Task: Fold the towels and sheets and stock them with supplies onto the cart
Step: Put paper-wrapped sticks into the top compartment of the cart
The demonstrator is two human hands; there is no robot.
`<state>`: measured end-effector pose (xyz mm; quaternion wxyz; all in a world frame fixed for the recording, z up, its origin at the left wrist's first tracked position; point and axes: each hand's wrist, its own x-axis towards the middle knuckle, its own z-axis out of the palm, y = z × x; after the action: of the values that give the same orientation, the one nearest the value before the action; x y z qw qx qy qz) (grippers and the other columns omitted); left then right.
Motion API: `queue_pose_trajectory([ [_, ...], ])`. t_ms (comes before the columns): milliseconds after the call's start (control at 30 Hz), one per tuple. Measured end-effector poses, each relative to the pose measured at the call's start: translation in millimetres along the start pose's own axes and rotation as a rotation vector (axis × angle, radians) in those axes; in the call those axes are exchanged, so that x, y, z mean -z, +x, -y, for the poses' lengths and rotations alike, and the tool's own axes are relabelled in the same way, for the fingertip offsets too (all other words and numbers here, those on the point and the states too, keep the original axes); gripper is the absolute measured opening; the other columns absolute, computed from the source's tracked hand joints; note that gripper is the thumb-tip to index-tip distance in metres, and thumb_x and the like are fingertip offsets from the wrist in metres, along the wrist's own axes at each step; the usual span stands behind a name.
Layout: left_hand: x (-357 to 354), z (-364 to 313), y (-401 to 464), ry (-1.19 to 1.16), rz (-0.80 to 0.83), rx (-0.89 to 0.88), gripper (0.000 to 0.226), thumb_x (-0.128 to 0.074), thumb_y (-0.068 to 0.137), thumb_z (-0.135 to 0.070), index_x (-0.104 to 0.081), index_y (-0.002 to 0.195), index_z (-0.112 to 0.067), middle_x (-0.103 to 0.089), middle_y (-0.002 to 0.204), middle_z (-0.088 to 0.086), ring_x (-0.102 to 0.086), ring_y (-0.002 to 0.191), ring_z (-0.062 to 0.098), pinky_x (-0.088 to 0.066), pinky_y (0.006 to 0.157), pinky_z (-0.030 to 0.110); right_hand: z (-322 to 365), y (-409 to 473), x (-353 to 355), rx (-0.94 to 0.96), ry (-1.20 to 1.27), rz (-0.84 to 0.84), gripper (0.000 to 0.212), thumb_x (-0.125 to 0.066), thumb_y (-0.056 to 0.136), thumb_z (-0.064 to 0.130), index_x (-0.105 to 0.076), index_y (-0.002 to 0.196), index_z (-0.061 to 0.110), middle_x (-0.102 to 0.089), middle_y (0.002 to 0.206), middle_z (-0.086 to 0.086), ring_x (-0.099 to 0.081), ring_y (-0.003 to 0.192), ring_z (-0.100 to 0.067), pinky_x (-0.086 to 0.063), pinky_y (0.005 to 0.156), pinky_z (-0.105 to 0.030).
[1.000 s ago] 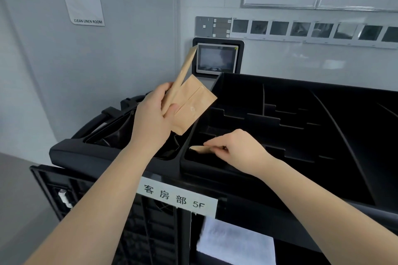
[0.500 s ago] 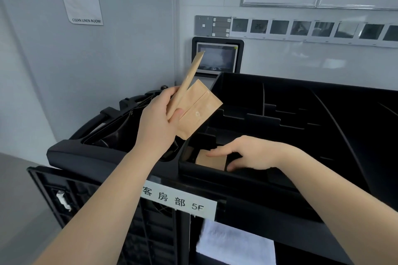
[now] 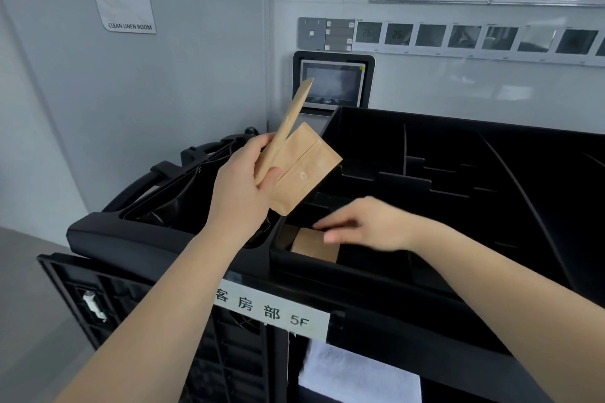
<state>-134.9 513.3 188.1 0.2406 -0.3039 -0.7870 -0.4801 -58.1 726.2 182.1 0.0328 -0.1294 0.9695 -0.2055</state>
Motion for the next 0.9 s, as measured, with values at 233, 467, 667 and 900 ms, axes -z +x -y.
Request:
queue_pose_trajectory([
  [233,-18,-19,3,-0.075,0.043,-0.056,0.043,-0.065,0.089,-0.016,-0.053,0.129,-0.029,-0.054,0.102,-0.03,-0.049,0.098,-0.018,-0.036,0.076,-0.003,4,-14,22,-0.043,0.988,-0.423,0.041,-0.072,0.079,0.031,-0.065,0.115,0.015,-0.073,0.107,-0.005,-0.069,0.101,-0.021,-0.058,0.082,-0.034],
  [467,-26,-23,-3,0.001,0.078,-0.082,0.046,-0.065,0.089,-0.016,-0.052,0.132,-0.027,-0.058,0.103,-0.017,-0.056,0.092,-0.005,-0.04,0.074,0.004,-1,-37,26,-0.12,0.902,-0.731,0.005,-0.069,0.086,0.008,-0.073,0.087,0.005,-0.075,0.09,-0.006,-0.072,0.088,-0.021,-0.059,0.07,-0.027],
  [667,-27,-16,-6,0.099,0.099,-0.047,0.046,-0.065,0.089,-0.015,-0.053,0.132,-0.027,-0.058,0.097,-0.009,-0.055,0.084,0.002,-0.037,0.069,0.01,-13,-68,14,-0.081,0.059,-0.652,0.009,-0.072,0.085,0.013,-0.078,0.083,0.019,-0.072,0.075,0.01,-0.067,0.074,-0.005,-0.055,0.073,-0.023],
  [900,-35,-21,-11,0.071,0.152,-0.035,0.048,-0.065,0.089,-0.014,-0.052,0.133,-0.028,-0.059,0.099,-0.008,-0.056,0.086,0.003,-0.04,0.072,0.011,-13,-70,4,-0.179,-0.131,-0.519,0.016,-0.064,0.091,0.023,-0.075,0.102,0.026,-0.074,0.091,0.01,-0.067,0.087,-0.006,-0.055,0.082,-0.031],
])
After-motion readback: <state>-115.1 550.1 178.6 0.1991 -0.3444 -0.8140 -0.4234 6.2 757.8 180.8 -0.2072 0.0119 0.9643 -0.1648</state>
